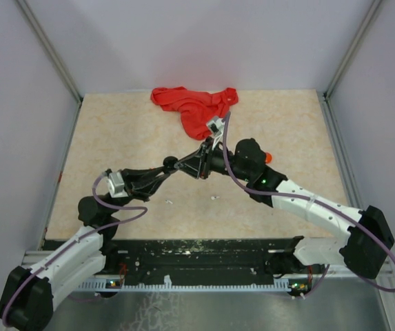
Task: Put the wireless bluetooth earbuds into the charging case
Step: Place the earbud in the charging case, then pick up the earbud from the center of the board.
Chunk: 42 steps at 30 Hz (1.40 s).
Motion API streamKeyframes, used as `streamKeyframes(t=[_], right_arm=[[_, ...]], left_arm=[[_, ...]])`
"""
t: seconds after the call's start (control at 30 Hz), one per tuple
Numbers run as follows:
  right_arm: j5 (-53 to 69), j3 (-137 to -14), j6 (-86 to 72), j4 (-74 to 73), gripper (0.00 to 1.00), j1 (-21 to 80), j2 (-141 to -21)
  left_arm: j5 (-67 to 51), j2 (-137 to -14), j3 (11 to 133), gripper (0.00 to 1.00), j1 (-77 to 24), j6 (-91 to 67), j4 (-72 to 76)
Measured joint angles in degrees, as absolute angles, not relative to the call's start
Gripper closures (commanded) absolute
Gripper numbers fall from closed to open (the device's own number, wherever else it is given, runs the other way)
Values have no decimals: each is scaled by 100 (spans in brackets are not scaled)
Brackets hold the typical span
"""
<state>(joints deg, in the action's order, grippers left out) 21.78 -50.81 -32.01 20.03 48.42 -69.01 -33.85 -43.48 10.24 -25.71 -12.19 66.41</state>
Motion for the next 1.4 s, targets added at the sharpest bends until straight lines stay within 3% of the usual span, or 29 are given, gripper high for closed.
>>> streamKeyframes(t=[0.4, 0.6, 0.9, 1.13, 1.4], right_arm=[[1734, -5266, -2897, 1258, 48, 4842, -6818], [1369, -5544, -2488, 604, 42, 4786, -6528], [714, -6281, -1846, -847, 40, 4084, -6617], [659, -6261, -1564, -1562, 40, 3144, -7323], [497, -6267, -1323, -1682, 51, 2519, -8517]], left_arm=[[-3382, -4342, 1024, 99, -2565, -1221, 6689], [-3299, -4324, 1026, 99, -2563, -1197, 6639], [-2961, -4206, 1063, 99, -2561, -1017, 6031], [-2790, -4136, 1138, 99, -2561, -952, 5749], [-2727, -4095, 1168, 99, -2561, -917, 5557]])
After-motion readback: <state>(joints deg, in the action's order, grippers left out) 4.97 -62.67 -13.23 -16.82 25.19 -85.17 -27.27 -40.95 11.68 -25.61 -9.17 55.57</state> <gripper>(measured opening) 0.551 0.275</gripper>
